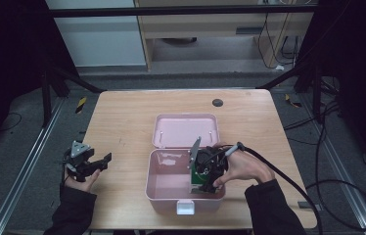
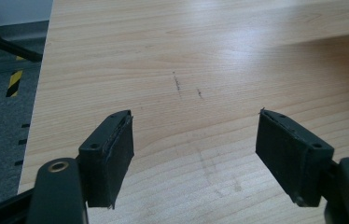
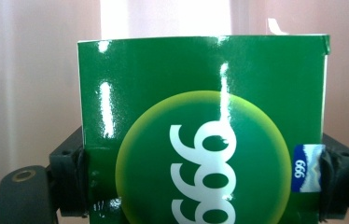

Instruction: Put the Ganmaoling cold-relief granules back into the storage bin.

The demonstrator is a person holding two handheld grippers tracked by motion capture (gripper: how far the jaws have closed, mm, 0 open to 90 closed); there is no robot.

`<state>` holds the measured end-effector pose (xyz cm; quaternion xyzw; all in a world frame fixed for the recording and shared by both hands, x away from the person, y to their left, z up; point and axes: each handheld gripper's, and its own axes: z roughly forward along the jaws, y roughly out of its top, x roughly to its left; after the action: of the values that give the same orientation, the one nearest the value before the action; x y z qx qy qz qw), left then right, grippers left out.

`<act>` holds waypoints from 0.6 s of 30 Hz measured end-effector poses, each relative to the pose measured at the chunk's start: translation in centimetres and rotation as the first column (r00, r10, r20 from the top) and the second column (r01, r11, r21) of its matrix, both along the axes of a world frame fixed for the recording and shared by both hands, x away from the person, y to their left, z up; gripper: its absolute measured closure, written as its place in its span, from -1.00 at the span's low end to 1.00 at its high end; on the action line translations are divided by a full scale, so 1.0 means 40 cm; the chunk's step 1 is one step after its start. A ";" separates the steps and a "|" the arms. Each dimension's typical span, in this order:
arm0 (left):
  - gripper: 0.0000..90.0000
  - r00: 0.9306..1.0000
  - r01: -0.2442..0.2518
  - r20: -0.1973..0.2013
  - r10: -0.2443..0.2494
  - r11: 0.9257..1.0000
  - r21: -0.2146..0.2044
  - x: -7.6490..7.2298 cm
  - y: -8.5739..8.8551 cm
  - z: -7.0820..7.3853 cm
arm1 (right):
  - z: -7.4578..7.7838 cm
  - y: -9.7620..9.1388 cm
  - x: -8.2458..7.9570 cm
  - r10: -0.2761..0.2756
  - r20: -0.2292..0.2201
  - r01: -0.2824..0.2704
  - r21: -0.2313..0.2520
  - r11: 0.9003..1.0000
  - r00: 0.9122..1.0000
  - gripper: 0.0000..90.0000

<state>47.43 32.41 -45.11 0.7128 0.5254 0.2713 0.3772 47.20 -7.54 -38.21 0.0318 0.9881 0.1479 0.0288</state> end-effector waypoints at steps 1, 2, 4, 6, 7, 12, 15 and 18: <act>-0.40 1.000 0.001 -0.001 -0.001 1.000 -0.001 0.000 -0.001 0.000 | -0.003 -0.001 0.000 -0.004 -0.001 0.004 0.001 1.000 1.000 -0.65; -0.40 1.000 0.001 -0.001 -0.001 1.000 -0.001 0.000 -0.001 0.000 | -0.008 -0.002 0.001 -0.005 -0.006 0.005 0.008 1.000 1.000 -0.65; -0.40 1.000 0.002 -0.001 -0.002 1.000 -0.001 0.000 -0.001 0.000 | -0.012 -0.003 0.001 -0.004 -0.006 0.004 0.007 1.000 1.000 -0.65; -0.40 1.000 0.001 -0.001 -0.001 1.000 -0.001 0.000 -0.001 -0.001 | -0.018 -0.004 0.002 -0.002 -0.009 0.002 0.009 1.000 1.000 -0.65; -0.40 1.000 0.001 -0.001 -0.001 1.000 -0.001 0.000 -0.001 -0.001 | -0.020 -0.005 0.002 0.000 -0.013 0.000 0.008 1.000 1.000 -0.65; -0.40 1.000 0.000 -0.001 0.000 1.000 -0.001 0.000 -0.001 -0.001 | -0.037 -0.002 0.005 0.005 -0.005 -0.006 -0.025 1.000 1.000 -0.70; -0.40 1.000 0.000 -0.001 0.000 1.000 -0.002 0.000 0.000 0.000 | -0.037 -0.001 0.007 0.001 0.001 -0.001 -0.018 1.000 1.000 -0.74; -0.40 1.000 0.000 0.000 0.000 1.000 -0.001 0.000 0.000 0.000 | -0.025 -0.005 0.006 -0.007 0.002 0.007 0.010 1.000 1.000 -0.76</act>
<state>47.42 32.41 -45.10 0.7126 0.5256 0.2712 0.3775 47.46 -7.74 -39.22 0.0352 0.9872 0.1526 0.0301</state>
